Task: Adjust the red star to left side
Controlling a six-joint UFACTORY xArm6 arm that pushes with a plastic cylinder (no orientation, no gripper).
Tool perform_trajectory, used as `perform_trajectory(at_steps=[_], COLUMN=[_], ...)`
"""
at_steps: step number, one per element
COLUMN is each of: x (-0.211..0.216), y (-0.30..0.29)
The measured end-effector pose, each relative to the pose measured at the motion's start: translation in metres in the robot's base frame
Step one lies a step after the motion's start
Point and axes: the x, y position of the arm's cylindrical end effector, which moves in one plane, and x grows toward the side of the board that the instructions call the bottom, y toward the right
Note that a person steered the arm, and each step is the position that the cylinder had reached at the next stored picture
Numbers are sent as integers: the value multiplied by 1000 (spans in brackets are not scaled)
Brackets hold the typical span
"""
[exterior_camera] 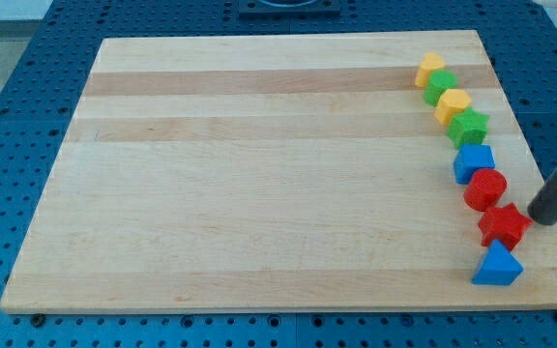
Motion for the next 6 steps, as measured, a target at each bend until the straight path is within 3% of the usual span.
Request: perform_trajectory(at_steps=[2,6], x=[19,19], y=[0,-21])
